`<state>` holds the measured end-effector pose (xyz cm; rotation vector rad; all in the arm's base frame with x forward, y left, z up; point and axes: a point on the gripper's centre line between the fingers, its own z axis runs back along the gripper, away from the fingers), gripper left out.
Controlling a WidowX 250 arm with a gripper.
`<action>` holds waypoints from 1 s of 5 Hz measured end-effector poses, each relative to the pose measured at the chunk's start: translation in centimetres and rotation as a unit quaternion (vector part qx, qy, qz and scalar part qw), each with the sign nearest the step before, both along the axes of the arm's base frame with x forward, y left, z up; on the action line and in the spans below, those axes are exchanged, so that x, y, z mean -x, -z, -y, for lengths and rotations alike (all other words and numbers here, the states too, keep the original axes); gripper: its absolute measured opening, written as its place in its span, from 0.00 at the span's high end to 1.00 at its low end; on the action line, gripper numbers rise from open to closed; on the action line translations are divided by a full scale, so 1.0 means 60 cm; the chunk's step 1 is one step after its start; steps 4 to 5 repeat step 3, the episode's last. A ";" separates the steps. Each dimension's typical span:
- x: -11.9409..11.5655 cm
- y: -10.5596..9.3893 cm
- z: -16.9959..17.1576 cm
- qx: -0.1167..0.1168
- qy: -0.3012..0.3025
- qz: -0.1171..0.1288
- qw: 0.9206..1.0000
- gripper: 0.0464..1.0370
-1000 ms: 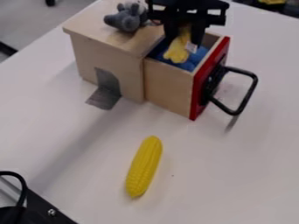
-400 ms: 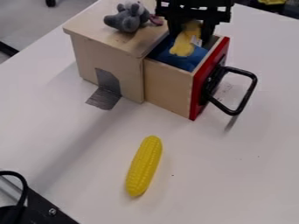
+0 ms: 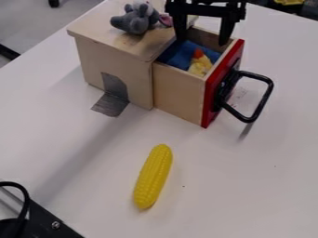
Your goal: Take the yellow object and put it in the drawer
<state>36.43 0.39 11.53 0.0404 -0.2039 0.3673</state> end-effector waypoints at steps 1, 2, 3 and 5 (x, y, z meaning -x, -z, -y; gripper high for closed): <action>0.001 -0.027 0.011 0.003 0.006 0.005 1.000 0.04; 0.013 -0.068 0.034 0.012 0.023 0.020 0.999 0.04; 0.020 -0.067 0.045 0.028 0.055 0.008 0.998 0.04; 0.020 -0.067 0.045 0.028 0.055 0.008 0.998 0.04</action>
